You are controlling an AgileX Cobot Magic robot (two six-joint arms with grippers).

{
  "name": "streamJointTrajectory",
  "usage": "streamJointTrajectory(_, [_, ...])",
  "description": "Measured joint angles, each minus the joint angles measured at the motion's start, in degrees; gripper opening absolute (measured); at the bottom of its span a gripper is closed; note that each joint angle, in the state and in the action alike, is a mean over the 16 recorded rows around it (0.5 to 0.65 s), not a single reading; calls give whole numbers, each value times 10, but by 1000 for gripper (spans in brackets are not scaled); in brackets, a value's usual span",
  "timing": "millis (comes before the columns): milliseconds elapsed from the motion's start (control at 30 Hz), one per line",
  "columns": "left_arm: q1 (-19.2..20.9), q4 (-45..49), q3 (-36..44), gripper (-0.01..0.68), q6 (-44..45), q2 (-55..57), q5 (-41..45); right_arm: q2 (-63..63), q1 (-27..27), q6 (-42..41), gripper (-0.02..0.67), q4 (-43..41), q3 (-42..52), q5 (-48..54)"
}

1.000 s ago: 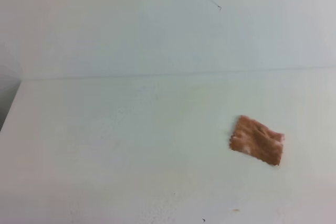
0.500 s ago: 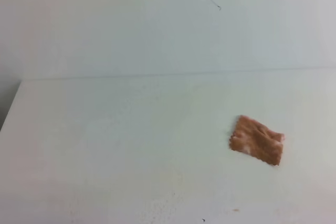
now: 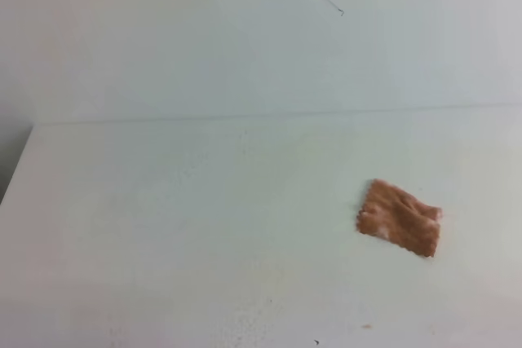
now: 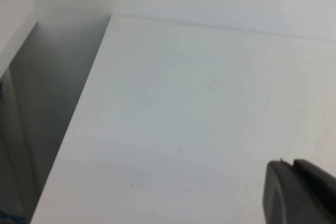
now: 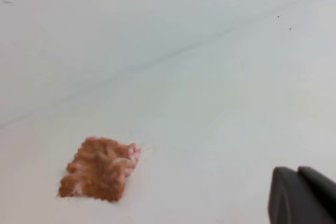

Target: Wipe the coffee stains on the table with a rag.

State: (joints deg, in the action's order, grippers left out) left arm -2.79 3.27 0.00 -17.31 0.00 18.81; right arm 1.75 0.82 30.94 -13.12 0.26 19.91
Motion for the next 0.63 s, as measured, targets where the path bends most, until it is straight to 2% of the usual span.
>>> streamJointTrajectory(633, [0, 0, 0, -3, 0, 0, 0, -2, 0, -26, -1, 20, 1, -19])
